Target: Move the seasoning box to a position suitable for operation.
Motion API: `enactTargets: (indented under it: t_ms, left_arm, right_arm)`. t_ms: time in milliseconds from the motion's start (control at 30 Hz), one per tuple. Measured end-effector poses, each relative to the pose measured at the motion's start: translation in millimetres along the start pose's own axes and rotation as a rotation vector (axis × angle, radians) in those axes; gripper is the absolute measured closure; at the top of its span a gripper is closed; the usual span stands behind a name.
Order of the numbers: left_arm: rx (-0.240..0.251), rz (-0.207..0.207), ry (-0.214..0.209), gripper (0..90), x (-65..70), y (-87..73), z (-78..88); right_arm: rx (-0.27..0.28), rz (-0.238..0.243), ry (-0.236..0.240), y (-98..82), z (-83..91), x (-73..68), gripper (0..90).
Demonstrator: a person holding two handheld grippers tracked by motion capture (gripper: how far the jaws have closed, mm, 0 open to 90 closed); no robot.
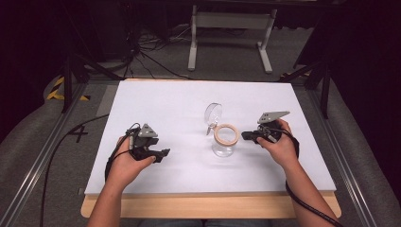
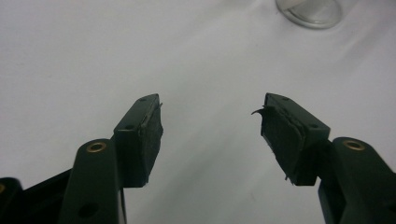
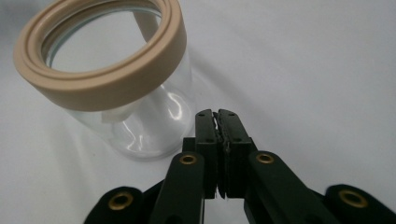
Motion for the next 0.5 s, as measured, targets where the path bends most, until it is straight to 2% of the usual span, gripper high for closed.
enactTargets:
  t_ms: [33,100,233,333,367,400,500]
  left_arm:
    - [0.010,-0.007,0.000,37.5,-0.1,-1.4,2.5]
    - [0.022,0.010,-0.018,36.6,1.6,-4.6,7.3]
    - [0.039,0.036,-0.006,34.8,0.4,-9.6,14.6]
    - [0.037,0.044,0.002,33.5,1.0,-12.3,17.8]
    - [0.041,0.033,0.002,33.3,0.2,-12.5,18.7]
    - [0.041,0.051,-0.001,33.1,1.6,-13.1,19.4]
    - [0.047,0.051,-0.001,32.7,1.2,-13.4,19.8]
  right_arm:
    - [0.000,0.006,0.005,1.1,-0.9,0.2,89.5]
    - [0.002,0.020,0.017,4.3,-4.7,0.2,89.7]
    - [0.004,0.030,0.033,7.0,-13.9,-1.3,89.9]
    - [0.002,0.050,0.038,7.4,-22.5,-2.1,89.8]
    - [0.001,0.049,0.037,7.2,-24.9,-1.3,89.9]
    - [0.001,0.047,0.036,6.7,-26.7,-0.4,89.8]
    - [0.002,0.053,0.041,5.3,-29.9,1.1,89.9]
Point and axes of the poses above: each handheld gripper's, and its own axes: z roughly backward along the jaws, y roughly out of its top, x roughly to its right, the point moved 5 cm from there along -z, roughly forward along the jaws, and after that the axes turned 3 degrees about -z, right-handed, at the moved point
